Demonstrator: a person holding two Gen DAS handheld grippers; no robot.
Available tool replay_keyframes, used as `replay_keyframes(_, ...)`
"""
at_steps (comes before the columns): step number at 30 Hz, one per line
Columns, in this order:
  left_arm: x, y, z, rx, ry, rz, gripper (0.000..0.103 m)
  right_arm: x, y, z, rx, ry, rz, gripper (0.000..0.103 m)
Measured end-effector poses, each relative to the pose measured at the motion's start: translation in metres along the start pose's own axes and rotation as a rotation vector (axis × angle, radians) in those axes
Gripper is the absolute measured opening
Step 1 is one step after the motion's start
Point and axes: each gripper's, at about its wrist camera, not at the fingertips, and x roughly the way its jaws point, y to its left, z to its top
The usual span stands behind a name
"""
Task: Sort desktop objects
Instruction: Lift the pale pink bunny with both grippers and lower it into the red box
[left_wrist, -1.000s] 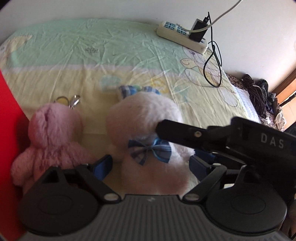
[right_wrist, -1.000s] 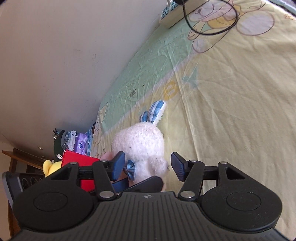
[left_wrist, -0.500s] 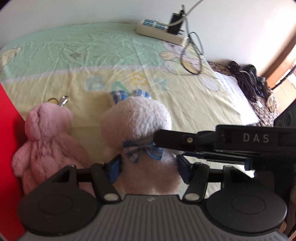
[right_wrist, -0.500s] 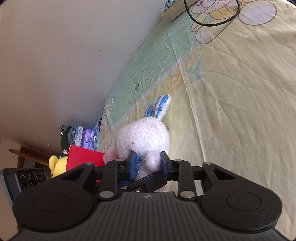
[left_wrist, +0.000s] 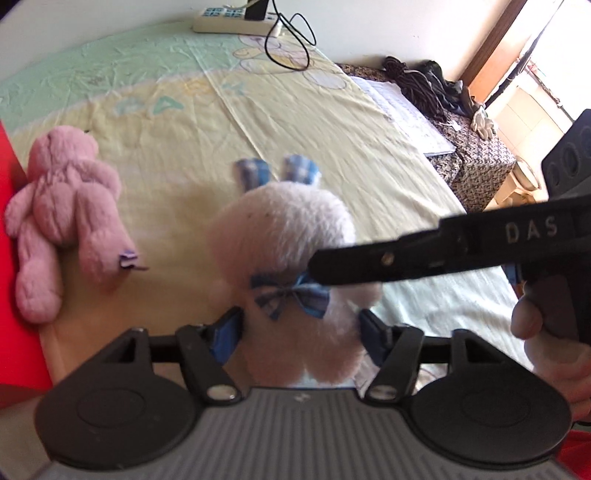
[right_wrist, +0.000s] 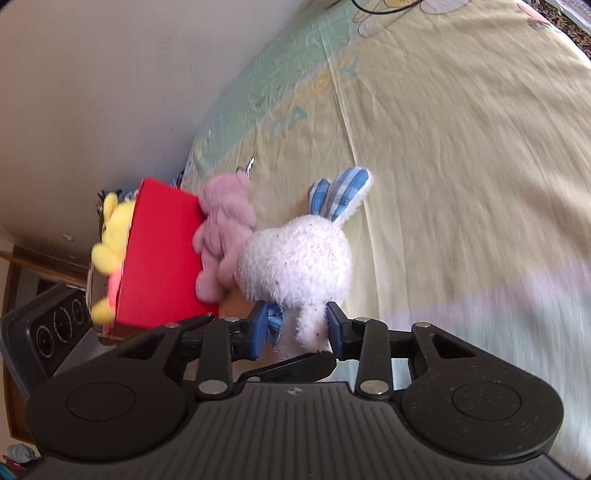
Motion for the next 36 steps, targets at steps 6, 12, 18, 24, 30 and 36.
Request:
replay_keyframes(6,0.005,0.007,0.017,-0.017,-0.041,0.050,0.089,0.002,0.000,0.004,0.016,-0.120,-0.038,0.058)
replay_keyframes(12,0.015,-0.004,0.015,0.003,-0.023,0.070,0.067,0.028,0.000,0.012,0.079,-0.113,-0.005,0.061)
replay_keyframes(18,-0.013,-0.021,-0.002,0.089,-0.029,0.019,0.066,0.019,0.006,-0.005,0.063,-0.103,0.015,0.055)
replay_keyframes(24,-0.069,-0.030,-0.002,0.198,-0.161,-0.008,0.066,-0.012,0.033,-0.026,0.009,-0.166,-0.011,0.055)
replay_keyframes(30,-0.155,0.013,0.009,0.185,-0.349,-0.038,0.066,-0.036,0.103,-0.033,-0.119,-0.335,0.019,0.055)
replay_keyframes(36,-0.219,0.080,-0.006,0.162,-0.464,0.013,0.066,-0.017,0.182,-0.038,-0.236,-0.424,0.105,0.055)
